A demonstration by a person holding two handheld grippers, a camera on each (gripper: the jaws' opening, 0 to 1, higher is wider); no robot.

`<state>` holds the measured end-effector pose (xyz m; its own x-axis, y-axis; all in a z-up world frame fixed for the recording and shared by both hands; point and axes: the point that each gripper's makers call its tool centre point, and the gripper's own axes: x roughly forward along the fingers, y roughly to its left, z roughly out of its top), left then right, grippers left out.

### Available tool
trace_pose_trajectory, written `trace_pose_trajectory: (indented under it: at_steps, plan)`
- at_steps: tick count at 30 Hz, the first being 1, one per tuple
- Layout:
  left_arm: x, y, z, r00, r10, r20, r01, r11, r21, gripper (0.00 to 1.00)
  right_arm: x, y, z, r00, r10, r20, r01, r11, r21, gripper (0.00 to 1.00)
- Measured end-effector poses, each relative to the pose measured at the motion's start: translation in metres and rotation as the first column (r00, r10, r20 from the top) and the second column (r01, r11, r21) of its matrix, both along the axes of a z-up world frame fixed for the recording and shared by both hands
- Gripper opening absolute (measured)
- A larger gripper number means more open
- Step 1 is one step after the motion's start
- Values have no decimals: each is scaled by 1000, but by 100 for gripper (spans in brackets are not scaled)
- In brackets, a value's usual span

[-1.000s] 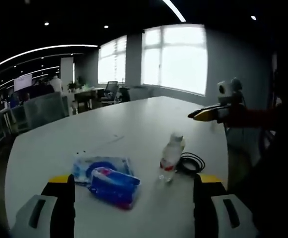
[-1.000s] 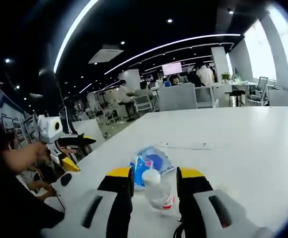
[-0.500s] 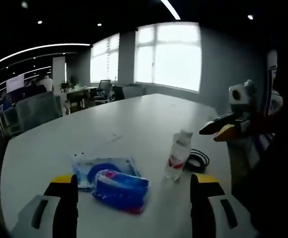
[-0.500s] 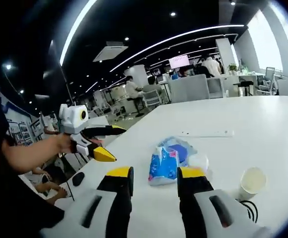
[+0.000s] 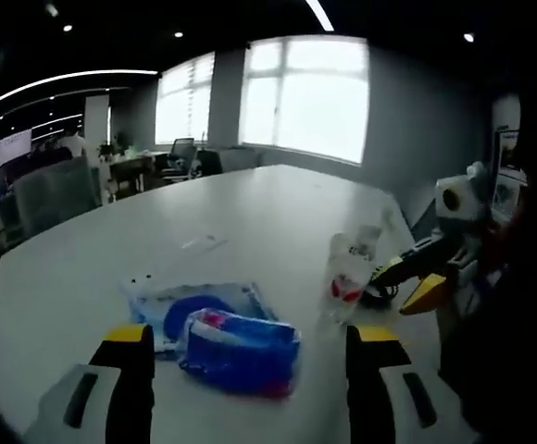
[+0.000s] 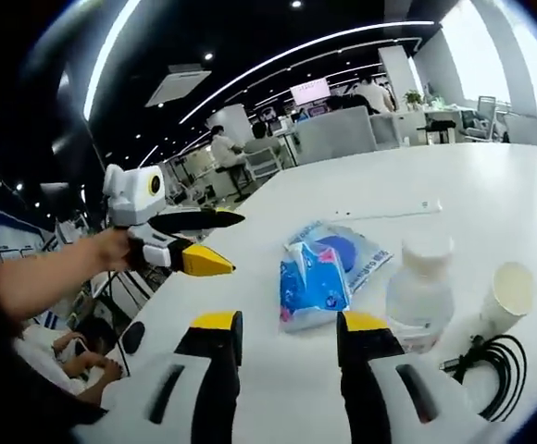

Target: Arrange the tabletop items into an orderly group along one side of the table until the central work area is clear of visible clutter.

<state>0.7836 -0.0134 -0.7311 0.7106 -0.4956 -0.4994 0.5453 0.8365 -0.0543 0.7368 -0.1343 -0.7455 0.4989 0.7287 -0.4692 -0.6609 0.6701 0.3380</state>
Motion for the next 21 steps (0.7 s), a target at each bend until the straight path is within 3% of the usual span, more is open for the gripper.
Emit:
trace_pose_trajectory:
  at_steps: [10,13,18,21]
  plan:
    - [12,7,-30,998,-59,-33,60,996,58,76,7,23,-41,988,-88,-129,87,996,-15,33]
    - [19,11,-38,997,-60,-45,63,996,65,75,13,26,-51,983,-126,-132,125,992,-13,29]
    - [31,15,-53,994,-79,-75,84,994,67,72,10,35,-72,991,-97,-96,87,990,-108,34]
    - [38,18,-58,993,-65,-101,68,997,33,71,10,40,-76,988,-111,-107,99,989,-114,37]
